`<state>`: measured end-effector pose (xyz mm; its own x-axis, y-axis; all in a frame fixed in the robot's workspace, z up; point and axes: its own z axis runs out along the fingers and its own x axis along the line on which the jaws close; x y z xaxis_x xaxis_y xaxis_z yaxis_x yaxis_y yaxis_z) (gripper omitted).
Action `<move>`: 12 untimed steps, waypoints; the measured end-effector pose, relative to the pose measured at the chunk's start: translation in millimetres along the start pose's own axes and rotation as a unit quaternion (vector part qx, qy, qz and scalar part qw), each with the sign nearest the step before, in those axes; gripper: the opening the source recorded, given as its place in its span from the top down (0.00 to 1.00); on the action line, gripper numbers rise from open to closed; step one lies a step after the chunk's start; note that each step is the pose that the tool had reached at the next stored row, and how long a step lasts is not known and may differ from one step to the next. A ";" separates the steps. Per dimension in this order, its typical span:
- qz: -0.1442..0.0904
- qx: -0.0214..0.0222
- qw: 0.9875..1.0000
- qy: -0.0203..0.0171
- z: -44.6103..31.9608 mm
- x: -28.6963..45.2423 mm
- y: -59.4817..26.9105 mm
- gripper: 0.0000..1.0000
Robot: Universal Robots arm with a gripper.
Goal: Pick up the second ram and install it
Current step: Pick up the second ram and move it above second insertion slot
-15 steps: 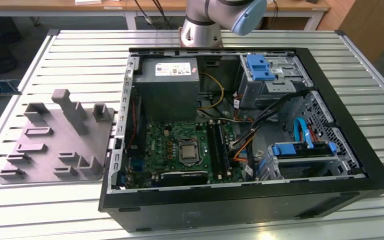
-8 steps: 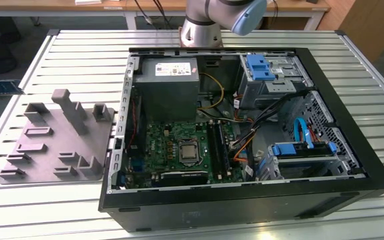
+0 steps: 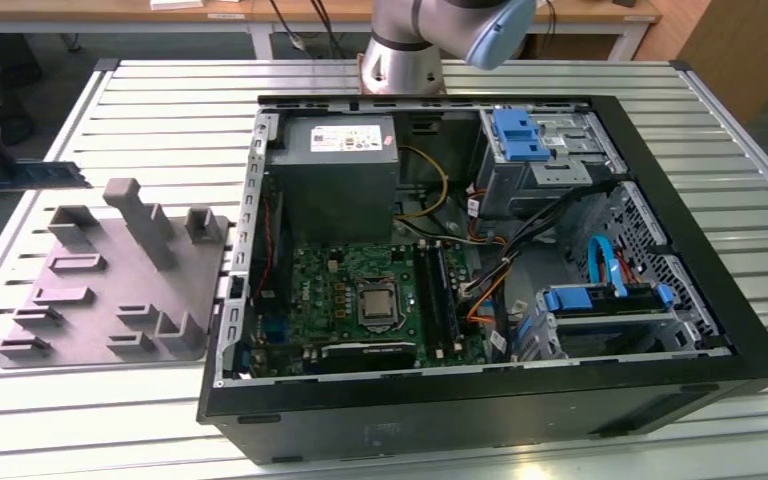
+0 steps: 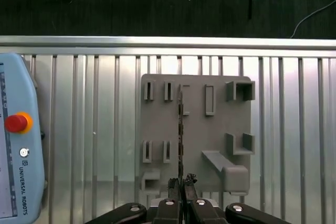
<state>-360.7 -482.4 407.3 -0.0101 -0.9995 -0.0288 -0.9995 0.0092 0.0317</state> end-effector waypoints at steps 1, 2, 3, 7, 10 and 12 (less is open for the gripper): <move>0.000 0.000 1.000 0.000 0.2 -0.2 -4.1 0.86; 0.000 0.000 1.000 0.000 0.2 -0.4 -8.3 0.86; 0.000 -0.001 1.000 0.000 0.4 -0.6 -12.8 0.86; 0.000 -0.002 1.000 0.000 1.2 -1.1 -31.2 0.86; 0.000 -0.003 1.000 0.000 2.6 -1.4 -44.7 0.86; 0.000 -0.004 1.000 0.000 3.7 -1.6 -53.8 0.86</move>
<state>-307.1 -481.1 402.0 -0.0103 -0.9995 -0.0288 -0.9991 0.0092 0.0404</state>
